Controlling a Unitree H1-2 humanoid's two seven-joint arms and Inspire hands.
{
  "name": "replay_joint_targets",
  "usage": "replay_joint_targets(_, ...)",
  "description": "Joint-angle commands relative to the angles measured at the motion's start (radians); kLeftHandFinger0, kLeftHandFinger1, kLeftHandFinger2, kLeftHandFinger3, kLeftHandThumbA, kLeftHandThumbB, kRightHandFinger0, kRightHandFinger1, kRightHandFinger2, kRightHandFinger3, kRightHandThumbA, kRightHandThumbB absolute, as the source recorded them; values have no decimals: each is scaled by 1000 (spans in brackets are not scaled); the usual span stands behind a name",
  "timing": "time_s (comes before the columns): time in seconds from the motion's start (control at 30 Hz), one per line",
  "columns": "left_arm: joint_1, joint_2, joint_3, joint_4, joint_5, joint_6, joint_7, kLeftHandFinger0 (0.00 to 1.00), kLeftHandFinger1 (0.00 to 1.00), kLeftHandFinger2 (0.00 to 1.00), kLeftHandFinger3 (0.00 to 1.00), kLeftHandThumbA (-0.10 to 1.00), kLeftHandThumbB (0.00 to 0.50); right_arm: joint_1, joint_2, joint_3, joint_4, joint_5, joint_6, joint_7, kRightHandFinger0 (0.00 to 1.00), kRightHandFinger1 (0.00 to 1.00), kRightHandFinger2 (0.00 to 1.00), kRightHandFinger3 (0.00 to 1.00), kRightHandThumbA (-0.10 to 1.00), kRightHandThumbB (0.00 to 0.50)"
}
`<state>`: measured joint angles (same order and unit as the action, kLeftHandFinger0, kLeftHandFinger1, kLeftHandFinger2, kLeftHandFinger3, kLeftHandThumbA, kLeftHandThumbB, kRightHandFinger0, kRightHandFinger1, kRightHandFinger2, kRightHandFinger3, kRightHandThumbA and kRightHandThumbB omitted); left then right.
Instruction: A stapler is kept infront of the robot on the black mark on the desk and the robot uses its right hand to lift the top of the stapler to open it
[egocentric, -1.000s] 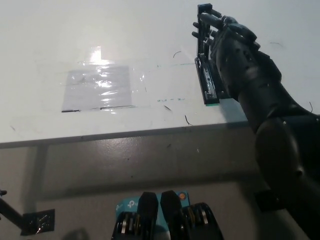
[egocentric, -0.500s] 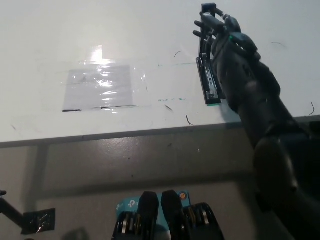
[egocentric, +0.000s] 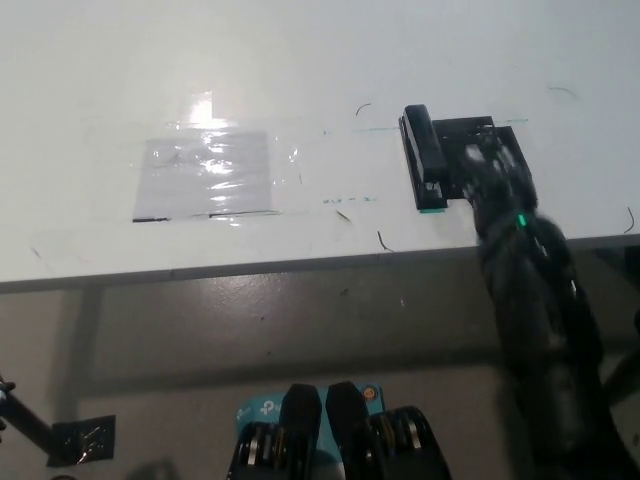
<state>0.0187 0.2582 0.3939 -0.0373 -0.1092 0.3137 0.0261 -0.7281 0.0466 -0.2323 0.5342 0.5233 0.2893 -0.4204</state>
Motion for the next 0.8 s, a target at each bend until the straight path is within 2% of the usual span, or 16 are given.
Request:
replay_joint_targets(0.0,-13,36,7,-37,-7,-5,1,207,205,425,679,460,0,220,-79,197,-667,423,181,-171,678,688,857,1000,298,0)
replay_joint_targets(0.03,-15,34,10,-40,-8,5,5,203,206,424,684,452,0,255,-81,215,-690,455,181,-172,681,670,823,1000,314,0)
replay_joint_targets(0.13,-23,34,7,-36,-6,4,5,189,192,419,688,440,0,292,-97,247,-721,488,181,-175,683,671,814,1000,332,0)
replay_joint_targets(0.27,-14,36,7,-42,-8,-1,-1,177,191,440,709,438,0,327,-111,283,-741,507,181,-197,653,676,828,1000,353,0)
replay_joint_targets(0.4,-14,38,6,-42,-3,-5,0,193,197,431,697,431,0,320,-139,288,-750,548,181,-221,670,704,862,1000,412,0)
replay_joint_targets(0.47,-15,40,6,-37,4,-5,6,211,206,426,689,427,0,319,-159,262,-759,530,181,-196,683,677,813,1000,432,0)
replay_joint_targets(0.57,-12,42,7,-37,-1,-13,0,197,205,445,715,435,0,327,-174,226,-778,513,181,-194,653,651,789,1000,393,0)
replay_joint_targets(0.6,-12,41,11,-36,-4,-10,2,184,197,440,699,437,0,350,-194,182,-789,456,181,-152,636,653,788,1000,317,0)
replay_joint_targets(0.67,-12,39,12,-37,-6,-7,3,180,194,438,698,438,0,357,-205,178,-796,449,181,-159,628,653,785,1000,307,0)
replay_joint_targets(0.77,-15,42,10,-38,-3,-1,5,169,193,440,718,440,0,396,-232,132,-759,242,131,-70,594,611,717,970,236,0)
